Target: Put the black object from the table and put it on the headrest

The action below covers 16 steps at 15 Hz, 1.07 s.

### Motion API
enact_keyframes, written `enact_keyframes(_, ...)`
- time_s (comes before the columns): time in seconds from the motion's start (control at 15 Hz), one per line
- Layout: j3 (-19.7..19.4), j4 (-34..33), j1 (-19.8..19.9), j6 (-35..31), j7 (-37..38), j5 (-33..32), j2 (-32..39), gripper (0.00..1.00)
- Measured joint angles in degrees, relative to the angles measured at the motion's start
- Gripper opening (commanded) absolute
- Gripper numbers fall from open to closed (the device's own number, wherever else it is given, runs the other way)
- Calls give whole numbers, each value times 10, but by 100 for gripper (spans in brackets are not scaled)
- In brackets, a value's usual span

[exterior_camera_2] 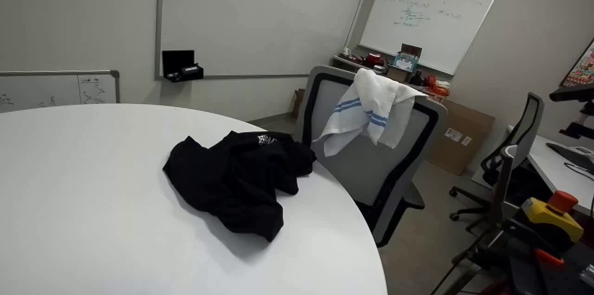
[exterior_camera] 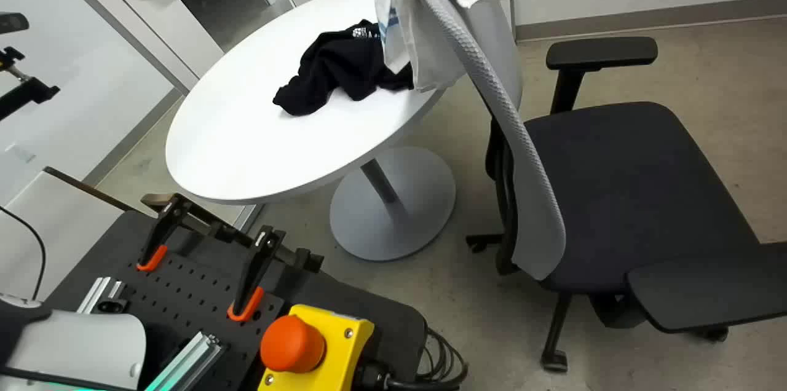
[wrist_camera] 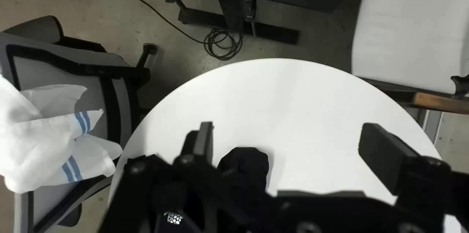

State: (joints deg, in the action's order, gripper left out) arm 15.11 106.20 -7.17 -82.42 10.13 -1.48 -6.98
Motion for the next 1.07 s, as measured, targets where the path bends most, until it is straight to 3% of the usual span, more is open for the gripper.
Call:
enact_keyframes(0.33, -1, 0, -9, 0, -3, -6, 7, 100)
enact_keyframes(0.6, 4, -4, -32, -17, -12, -46, 43, 100)
enact_keyframes(1.07, 6, -4, -60, -174, 42, -172, 125, 100)
